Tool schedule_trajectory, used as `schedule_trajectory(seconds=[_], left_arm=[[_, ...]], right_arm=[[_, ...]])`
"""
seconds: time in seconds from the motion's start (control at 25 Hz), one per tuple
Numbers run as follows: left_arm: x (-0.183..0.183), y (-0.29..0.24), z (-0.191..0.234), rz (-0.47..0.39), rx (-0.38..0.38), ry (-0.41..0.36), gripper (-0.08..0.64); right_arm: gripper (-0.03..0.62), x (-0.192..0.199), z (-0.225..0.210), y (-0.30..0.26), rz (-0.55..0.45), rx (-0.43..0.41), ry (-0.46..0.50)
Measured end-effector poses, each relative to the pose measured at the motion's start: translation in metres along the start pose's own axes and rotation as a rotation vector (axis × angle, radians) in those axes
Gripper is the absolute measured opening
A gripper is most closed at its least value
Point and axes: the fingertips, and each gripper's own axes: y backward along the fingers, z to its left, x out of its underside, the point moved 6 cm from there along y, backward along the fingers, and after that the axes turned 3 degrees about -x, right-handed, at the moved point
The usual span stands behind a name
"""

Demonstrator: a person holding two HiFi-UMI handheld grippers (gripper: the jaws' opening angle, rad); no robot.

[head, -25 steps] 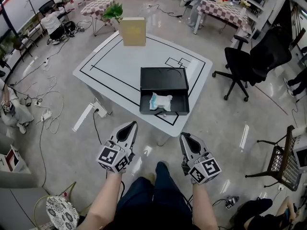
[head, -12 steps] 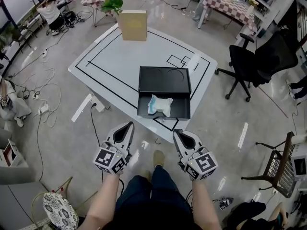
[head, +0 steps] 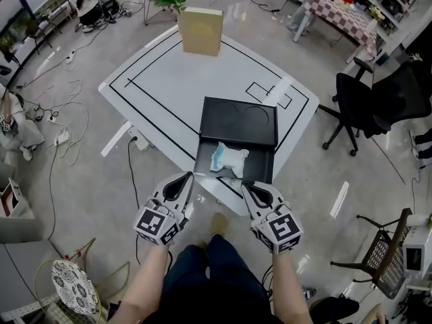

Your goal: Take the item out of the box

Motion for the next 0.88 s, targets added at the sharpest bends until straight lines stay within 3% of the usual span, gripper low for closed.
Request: schedule_trajectory(seconds=[0.4,0.56,0.88], left_arm=[[0.001,-0.021,0.016,0.029,-0.060,0.001,0.008],[0.001,-0.028,0.020,0.039,-0.061,-0.002,0.008],[0.001,-0.038,0.025,0.052,-0.062,0.009,0.009]], right_arm=[[0.006,-0.010,-0.034,-0.039,0.178,-0.059,0.135],[0.006,-0.004,-0.040,-0.057,0.274,-0.149,0.141],[0.070,0.012,-0.051,-0.085,0.500,-0.319,0.185]])
